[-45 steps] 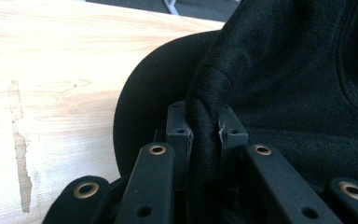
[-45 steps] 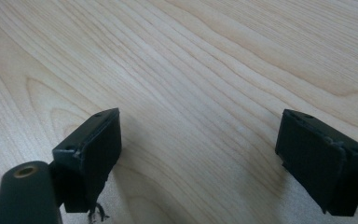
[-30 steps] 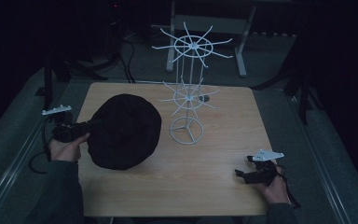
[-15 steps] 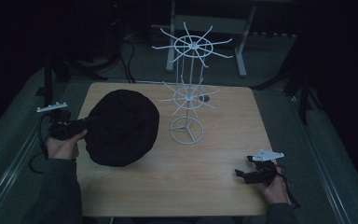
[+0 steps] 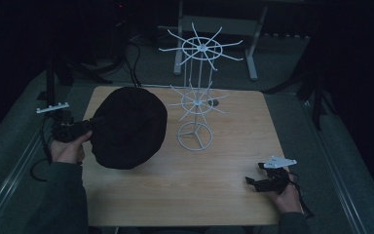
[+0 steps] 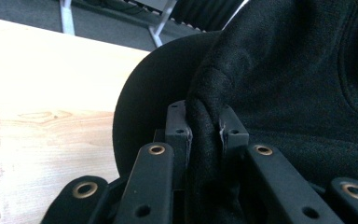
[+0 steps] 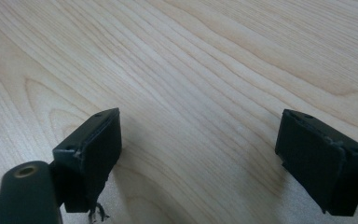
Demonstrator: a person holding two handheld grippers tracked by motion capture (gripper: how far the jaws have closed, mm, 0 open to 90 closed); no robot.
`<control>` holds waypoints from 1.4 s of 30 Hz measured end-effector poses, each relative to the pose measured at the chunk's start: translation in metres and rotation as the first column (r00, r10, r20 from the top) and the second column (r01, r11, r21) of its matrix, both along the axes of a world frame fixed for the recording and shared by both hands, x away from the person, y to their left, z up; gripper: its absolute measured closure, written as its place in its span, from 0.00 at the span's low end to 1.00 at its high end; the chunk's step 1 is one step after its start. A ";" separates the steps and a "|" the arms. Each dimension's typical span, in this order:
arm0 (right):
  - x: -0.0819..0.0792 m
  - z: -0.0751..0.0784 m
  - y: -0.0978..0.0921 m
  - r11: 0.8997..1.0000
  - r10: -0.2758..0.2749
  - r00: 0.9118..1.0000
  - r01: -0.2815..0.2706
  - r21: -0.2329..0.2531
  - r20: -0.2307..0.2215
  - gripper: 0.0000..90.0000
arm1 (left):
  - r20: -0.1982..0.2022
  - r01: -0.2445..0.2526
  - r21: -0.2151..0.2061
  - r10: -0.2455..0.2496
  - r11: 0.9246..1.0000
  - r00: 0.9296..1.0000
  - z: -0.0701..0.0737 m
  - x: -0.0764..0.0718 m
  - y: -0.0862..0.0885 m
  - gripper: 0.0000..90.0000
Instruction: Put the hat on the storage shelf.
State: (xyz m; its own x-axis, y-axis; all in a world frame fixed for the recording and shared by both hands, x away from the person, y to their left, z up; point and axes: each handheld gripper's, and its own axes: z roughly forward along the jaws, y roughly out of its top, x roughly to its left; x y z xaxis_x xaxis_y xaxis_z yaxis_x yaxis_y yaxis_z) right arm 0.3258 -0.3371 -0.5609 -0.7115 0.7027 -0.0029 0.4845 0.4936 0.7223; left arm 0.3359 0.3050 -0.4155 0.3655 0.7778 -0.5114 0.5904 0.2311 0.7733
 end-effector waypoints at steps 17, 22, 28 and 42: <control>0.000 0.000 0.000 1.000 -0.001 1.000 0.001 0.000 0.000 0.16 | 0.014 0.008 -0.060 -0.007 0.998 1.000 0.009 0.003 -0.002 0.88; 0.000 0.000 0.000 1.000 -0.001 1.000 0.001 0.000 0.000 0.16 | 0.027 0.018 -0.067 -0.016 0.998 0.999 0.010 0.004 -0.002 0.88; 0.000 0.000 0.000 1.000 -0.001 1.000 0.001 0.000 0.000 0.16 | 0.032 0.022 -0.064 -0.020 0.998 0.999 0.012 0.005 -0.004 0.88; 0.000 0.000 0.000 1.000 -0.003 1.000 0.003 0.001 0.002 0.16 | 0.033 0.015 -0.119 -0.012 0.993 0.999 0.016 0.009 -0.008 0.88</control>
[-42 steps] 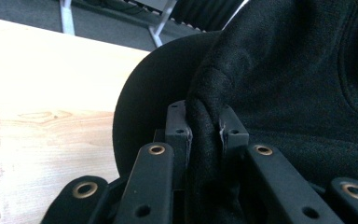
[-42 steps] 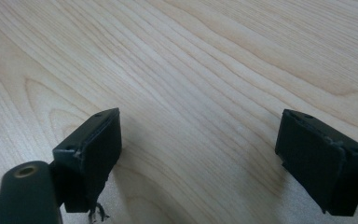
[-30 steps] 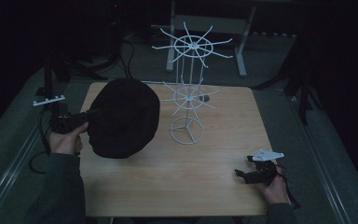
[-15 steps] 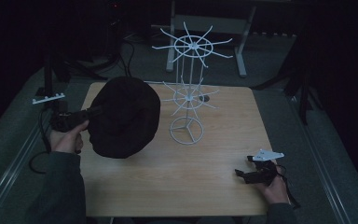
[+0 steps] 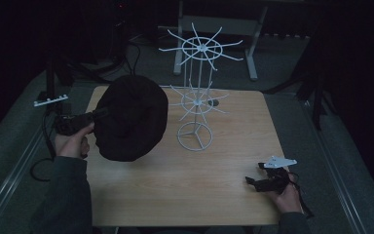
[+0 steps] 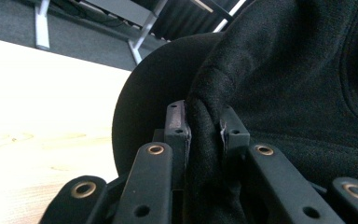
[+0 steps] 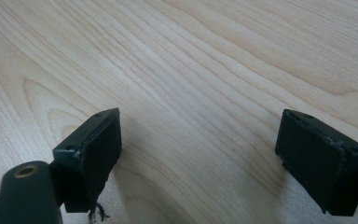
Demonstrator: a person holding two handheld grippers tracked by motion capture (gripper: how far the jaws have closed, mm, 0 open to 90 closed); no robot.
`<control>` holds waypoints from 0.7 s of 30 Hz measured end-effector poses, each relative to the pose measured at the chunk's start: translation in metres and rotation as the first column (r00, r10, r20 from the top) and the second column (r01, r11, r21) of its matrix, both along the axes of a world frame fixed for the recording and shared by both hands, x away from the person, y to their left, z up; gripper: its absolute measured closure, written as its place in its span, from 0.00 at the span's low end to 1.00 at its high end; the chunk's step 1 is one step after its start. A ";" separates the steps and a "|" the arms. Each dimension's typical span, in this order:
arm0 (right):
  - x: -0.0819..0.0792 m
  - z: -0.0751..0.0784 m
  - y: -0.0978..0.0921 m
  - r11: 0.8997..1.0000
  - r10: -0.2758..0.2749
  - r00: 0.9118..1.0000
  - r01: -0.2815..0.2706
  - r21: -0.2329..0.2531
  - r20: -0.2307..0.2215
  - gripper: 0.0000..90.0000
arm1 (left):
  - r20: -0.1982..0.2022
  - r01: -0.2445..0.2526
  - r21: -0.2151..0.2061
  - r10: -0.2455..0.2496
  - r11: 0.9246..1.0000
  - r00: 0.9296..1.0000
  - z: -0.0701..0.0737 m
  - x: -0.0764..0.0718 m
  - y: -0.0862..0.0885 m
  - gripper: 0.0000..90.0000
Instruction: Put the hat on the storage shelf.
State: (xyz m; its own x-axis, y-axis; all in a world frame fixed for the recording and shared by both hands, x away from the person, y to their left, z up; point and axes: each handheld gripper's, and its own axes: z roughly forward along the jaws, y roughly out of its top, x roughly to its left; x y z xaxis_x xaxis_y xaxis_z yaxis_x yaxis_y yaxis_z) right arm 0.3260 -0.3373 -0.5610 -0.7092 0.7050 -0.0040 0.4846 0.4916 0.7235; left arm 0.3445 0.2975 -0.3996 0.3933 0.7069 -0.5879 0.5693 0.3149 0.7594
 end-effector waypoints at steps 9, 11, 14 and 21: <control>0.000 0.000 0.000 1.000 -0.001 1.000 0.001 0.000 -0.001 0.16 | 0.006 -0.004 -0.051 0.004 0.999 1.000 0.003 0.003 -0.003 0.88; 0.000 0.000 0.000 1.000 -0.002 1.000 0.002 0.000 -0.001 0.16 | 0.005 -0.008 -0.056 0.008 0.998 1.000 0.004 0.003 -0.003 0.88; 0.000 0.000 0.000 1.000 -0.004 1.000 0.004 0.000 -0.002 0.16 | 0.004 -0.012 -0.064 0.013 0.998 1.000 0.005 0.004 -0.004 0.88; 0.000 0.000 0.000 1.000 -0.005 1.000 0.005 0.000 -0.001 0.16 | 0.001 -0.016 -0.090 0.016 0.996 1.000 0.007 0.005 -0.003 0.87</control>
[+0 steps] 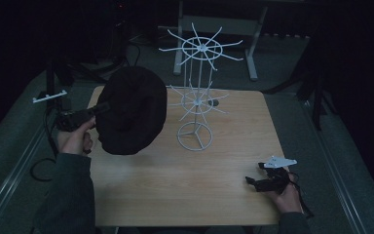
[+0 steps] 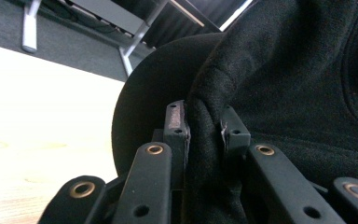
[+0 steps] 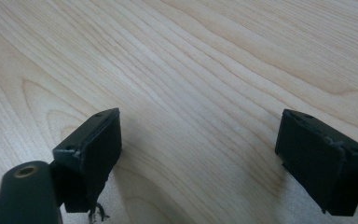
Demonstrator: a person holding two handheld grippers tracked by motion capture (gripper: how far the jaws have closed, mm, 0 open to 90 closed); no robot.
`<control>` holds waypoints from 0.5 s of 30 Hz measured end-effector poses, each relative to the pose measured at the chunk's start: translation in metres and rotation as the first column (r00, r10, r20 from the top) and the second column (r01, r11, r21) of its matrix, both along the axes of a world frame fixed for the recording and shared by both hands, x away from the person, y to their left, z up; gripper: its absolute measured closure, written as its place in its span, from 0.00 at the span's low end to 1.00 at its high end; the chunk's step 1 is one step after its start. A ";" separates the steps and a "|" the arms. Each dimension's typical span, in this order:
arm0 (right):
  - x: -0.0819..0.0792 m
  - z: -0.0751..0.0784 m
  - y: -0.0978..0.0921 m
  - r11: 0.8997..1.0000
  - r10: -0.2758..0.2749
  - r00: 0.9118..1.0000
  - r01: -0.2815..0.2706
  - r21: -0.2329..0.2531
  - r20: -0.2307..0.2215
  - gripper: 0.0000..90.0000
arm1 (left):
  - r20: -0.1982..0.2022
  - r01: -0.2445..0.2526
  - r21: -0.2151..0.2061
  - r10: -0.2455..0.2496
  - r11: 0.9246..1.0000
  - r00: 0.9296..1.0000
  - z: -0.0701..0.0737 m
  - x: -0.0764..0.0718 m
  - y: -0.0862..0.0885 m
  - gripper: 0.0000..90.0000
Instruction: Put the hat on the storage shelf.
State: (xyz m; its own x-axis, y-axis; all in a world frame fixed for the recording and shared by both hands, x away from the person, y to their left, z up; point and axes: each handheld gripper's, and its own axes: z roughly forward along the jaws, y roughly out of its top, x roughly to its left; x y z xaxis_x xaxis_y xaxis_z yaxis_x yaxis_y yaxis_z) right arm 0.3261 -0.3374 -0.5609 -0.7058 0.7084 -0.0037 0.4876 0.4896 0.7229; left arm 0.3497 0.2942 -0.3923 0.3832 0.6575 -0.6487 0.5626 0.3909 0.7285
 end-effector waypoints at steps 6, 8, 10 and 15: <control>0.000 0.000 0.000 1.000 -0.001 1.000 0.001 0.000 0.000 0.16 | -0.003 -0.004 -0.016 0.004 1.000 1.000 0.001 0.001 0.001 0.87; 0.000 0.000 0.000 1.000 -0.001 1.000 0.001 0.000 0.000 0.16 | -0.003 -0.009 -0.026 0.009 1.000 1.000 0.001 0.001 0.002 0.87; 0.000 0.000 0.000 1.000 -0.001 1.000 0.001 0.000 0.000 0.16 | -0.003 -0.010 -0.030 0.010 0.999 1.000 0.002 0.001 0.002 0.87; 0.000 0.000 0.000 1.000 -0.001 1.000 0.001 0.000 0.000 0.16 | -0.001 -0.015 -0.039 0.015 0.999 1.000 0.005 0.002 0.003 0.87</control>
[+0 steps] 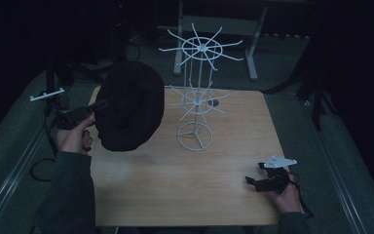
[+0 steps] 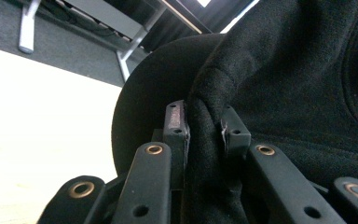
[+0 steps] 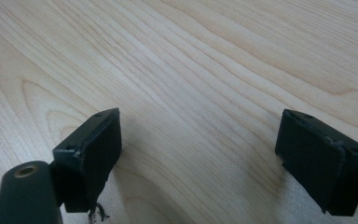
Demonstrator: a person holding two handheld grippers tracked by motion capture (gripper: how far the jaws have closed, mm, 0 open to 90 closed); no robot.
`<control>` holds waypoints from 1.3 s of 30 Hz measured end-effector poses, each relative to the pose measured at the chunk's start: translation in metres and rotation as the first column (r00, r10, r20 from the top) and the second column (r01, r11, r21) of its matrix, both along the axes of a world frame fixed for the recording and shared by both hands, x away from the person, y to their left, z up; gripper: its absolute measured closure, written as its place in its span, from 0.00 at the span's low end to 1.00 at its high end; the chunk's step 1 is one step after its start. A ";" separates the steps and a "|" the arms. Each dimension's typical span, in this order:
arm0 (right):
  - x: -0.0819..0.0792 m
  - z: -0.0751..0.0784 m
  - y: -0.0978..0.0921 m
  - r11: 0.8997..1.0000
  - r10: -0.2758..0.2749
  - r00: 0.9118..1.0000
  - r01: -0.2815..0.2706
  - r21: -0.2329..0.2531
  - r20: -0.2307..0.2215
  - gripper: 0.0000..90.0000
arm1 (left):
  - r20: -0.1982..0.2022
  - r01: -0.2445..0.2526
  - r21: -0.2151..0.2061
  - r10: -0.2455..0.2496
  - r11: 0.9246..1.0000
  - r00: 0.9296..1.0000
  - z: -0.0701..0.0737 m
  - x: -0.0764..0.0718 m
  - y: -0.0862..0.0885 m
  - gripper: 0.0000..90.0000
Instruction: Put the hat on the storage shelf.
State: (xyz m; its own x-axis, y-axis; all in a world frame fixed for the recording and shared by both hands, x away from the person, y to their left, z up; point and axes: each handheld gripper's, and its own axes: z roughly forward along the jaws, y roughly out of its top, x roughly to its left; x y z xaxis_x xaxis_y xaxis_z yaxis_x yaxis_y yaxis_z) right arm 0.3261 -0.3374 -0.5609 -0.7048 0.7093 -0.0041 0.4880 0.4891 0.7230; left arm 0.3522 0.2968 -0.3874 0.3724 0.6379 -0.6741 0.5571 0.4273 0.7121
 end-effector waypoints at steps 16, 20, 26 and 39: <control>0.000 0.000 0.000 1.000 -0.002 1.000 0.002 0.000 0.000 0.16 | -0.010 -0.001 -0.033 0.001 0.999 1.000 0.004 0.006 0.001 0.87; 0.000 0.000 0.000 1.000 -0.003 1.000 0.003 0.000 0.001 0.16 | -0.012 -0.004 -0.051 0.003 0.999 1.000 0.004 0.007 0.002 0.87; 0.000 0.000 0.000 1.000 -0.004 1.000 0.004 0.000 0.001 0.16 | -0.010 -0.003 -0.053 0.002 0.999 1.000 0.006 0.008 0.002 0.87; 0.000 0.000 0.000 1.000 -0.005 1.000 0.005 0.000 0.001 0.16 | -0.031 -0.007 -0.101 0.004 0.995 1.000 0.006 0.013 0.002 0.87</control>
